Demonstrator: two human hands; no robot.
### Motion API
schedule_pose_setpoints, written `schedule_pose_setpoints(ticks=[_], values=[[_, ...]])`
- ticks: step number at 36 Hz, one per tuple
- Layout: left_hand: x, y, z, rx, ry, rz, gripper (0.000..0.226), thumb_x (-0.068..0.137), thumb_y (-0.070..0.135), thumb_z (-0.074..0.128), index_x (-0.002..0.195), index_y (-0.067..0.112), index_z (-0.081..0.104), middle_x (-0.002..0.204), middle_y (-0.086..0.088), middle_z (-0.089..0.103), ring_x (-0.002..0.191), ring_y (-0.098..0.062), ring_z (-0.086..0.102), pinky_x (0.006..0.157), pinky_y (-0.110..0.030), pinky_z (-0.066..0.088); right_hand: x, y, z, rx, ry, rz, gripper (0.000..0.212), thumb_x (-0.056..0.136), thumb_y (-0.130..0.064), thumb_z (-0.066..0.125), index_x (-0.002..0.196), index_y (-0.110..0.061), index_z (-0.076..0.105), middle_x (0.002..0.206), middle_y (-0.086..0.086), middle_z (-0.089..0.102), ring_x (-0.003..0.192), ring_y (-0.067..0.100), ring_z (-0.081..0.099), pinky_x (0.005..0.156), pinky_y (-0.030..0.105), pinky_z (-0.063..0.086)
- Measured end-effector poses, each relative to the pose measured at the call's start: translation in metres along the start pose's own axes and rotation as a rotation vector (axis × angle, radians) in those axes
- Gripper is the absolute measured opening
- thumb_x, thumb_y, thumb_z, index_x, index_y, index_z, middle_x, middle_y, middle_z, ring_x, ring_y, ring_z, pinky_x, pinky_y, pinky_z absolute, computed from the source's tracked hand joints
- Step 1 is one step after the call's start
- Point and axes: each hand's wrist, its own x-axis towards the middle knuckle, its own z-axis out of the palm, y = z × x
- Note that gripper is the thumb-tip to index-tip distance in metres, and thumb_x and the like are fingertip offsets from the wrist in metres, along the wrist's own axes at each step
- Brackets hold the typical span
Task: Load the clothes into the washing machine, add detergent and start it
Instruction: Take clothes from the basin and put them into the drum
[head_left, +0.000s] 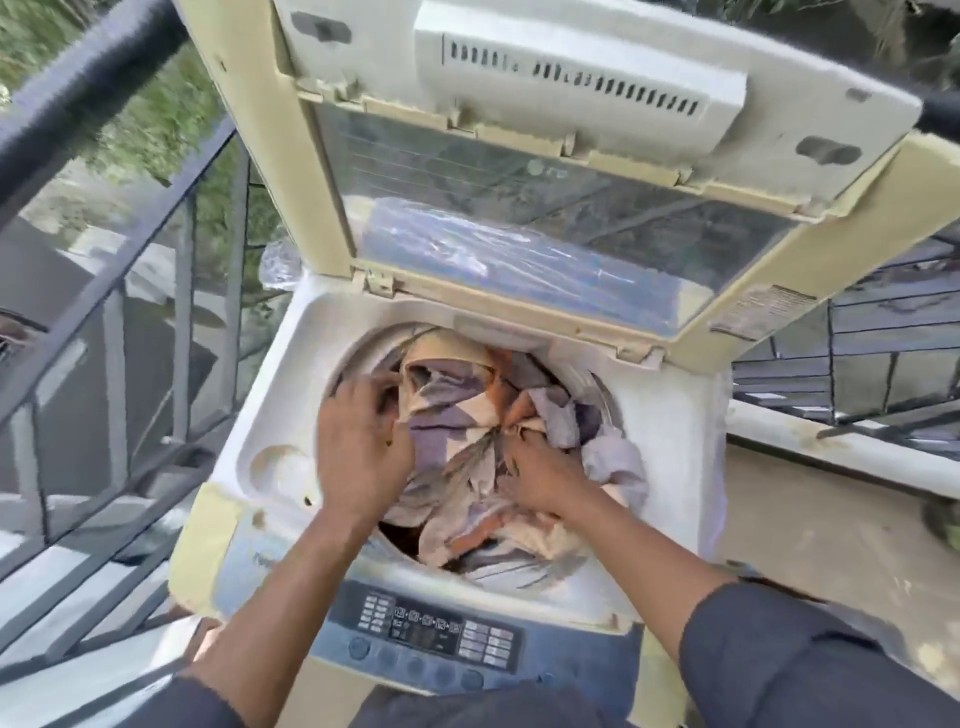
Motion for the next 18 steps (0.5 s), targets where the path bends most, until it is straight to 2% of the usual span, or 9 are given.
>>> schedule_pose_setpoints(ticks=[3,5,7,10,12,14,18], values=[[0.007,-0.003,0.016,0.004,-0.318,0.069,0.049,0.079,0.014,0.062,0.127,0.020,0.069,0.125,-0.003,0.070,0.113,-0.029,0.067,0.096,-0.046,0.055,-0.001,-0.020,-0.027,-0.103,-0.014,-0.037,0.035,0.092,-0.041,0.054,0.125,-0.027,0.057,0.133,0.006,0.061,0.123,0.033,0.060,0.091,0.046,0.046],[0.013,-0.010,0.027,0.051,-0.526,0.045,0.054,0.080,0.022,0.058,0.133,0.023,0.069,0.131,-0.006,0.070,0.119,-0.031,0.066,0.100,-0.046,0.055,-0.009,-0.031,-0.044,-0.191,0.019,-0.045,0.038,0.092,-0.047,0.052,0.128,-0.036,0.059,0.135,0.003,0.063,0.126,0.032,0.058,0.097,0.048,0.041],[0.018,-0.020,0.041,0.155,-0.673,0.062,0.062,0.080,0.029,0.057,0.141,0.022,0.067,0.139,-0.010,0.067,0.127,-0.035,0.061,0.104,-0.046,0.052,-0.021,-0.035,-0.052,-0.344,0.041,-0.029,0.050,0.087,-0.058,0.057,0.133,-0.039,0.056,0.142,0.003,0.057,0.129,0.035,0.052,0.101,0.052,0.036],[0.021,-0.034,0.063,0.380,-0.891,0.027,0.072,0.086,0.041,0.057,0.157,0.032,0.051,0.158,-0.007,0.052,0.142,-0.036,0.051,0.115,-0.047,0.045,-0.030,-0.030,-0.045,-0.534,-0.011,0.052,0.058,0.082,-0.063,0.061,0.134,-0.038,0.056,0.144,0.008,0.048,0.127,0.038,0.044,0.098,0.052,0.033],[0.021,-0.040,0.076,0.489,-1.018,-0.010,0.074,0.091,0.046,0.061,0.161,0.036,0.041,0.167,-0.006,0.038,0.152,-0.035,0.039,0.122,-0.050,0.038,-0.022,-0.022,-0.031,-0.589,-0.065,0.105,0.051,0.088,-0.059,0.057,0.134,-0.038,0.055,0.142,0.009,0.049,0.123,0.036,0.043,0.095,0.048,0.034],[0.017,-0.041,0.087,0.546,-1.082,-0.063,0.071,0.095,0.047,0.066,0.161,0.036,0.039,0.172,-0.006,0.025,0.157,-0.036,0.028,0.124,-0.054,0.035,-0.011,-0.018,-0.019,-0.586,-0.129,0.153,0.046,0.095,-0.053,0.056,0.137,-0.034,0.056,0.143,0.009,0.049,0.126,0.035,0.044,0.096,0.046,0.040],[0.008,-0.043,0.098,0.585,-1.162,-0.159,0.082,0.095,0.051,0.066,0.166,0.035,0.027,0.178,-0.008,0.005,0.163,-0.039,0.014,0.125,-0.059,0.032,0.012,-0.015,-0.005,-0.547,-0.111,0.104,0.031,0.097,-0.021,0.059,0.127,-0.024,0.067,0.131,0.002,0.065,0.122,0.027,0.062,0.096,0.040,0.054]])
